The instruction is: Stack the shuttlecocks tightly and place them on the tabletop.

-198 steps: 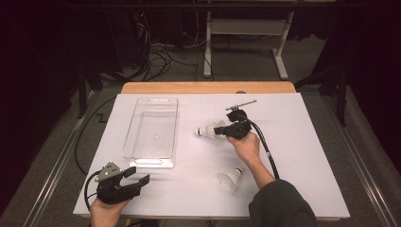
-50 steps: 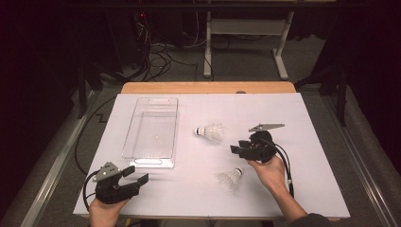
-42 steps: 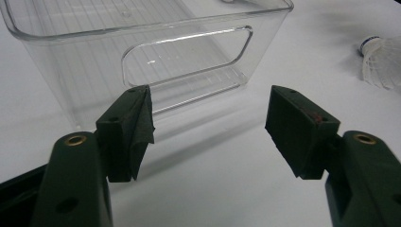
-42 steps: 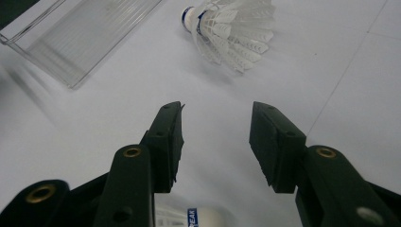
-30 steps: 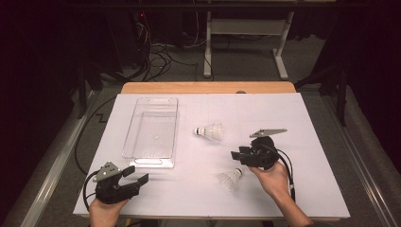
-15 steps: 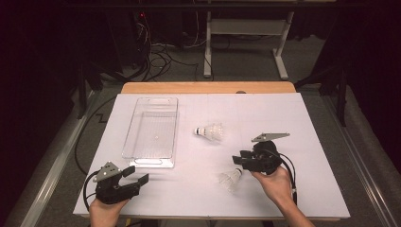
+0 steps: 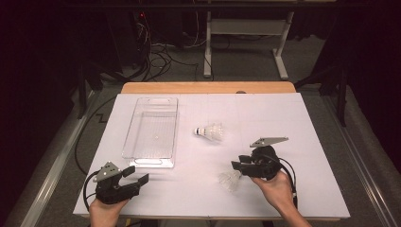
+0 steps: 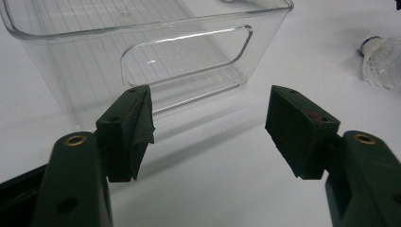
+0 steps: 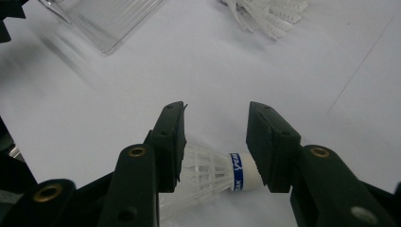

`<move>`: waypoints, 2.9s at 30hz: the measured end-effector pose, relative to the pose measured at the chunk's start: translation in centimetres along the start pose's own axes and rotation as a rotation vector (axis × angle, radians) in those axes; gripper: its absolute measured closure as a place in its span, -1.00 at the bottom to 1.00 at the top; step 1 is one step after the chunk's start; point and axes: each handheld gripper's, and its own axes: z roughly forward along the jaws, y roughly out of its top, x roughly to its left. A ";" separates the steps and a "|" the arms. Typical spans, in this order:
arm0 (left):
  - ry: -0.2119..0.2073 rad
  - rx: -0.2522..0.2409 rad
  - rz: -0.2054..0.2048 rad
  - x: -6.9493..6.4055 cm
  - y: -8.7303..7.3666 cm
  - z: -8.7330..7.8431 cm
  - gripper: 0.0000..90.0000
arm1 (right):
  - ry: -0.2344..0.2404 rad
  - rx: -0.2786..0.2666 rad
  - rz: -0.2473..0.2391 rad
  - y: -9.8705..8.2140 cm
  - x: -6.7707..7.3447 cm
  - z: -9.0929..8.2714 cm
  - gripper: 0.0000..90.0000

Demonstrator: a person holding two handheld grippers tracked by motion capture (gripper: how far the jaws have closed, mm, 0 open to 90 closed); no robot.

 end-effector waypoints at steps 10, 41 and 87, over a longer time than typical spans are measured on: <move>0.000 0.001 -0.002 0.0 0.0 0.0 -0.26 | 0.014 0.016 -0.021 -0.5 1.2 -0.3 0.30; -0.002 0.002 -0.006 0.1 0.0 0.0 -0.25 | 0.007 0.109 -0.093 -0.7 3.1 1.6 0.25; -0.003 0.000 -0.006 0.1 0.0 0.0 -0.25 | -0.078 0.089 -0.156 0.3 3.3 0.7 1.00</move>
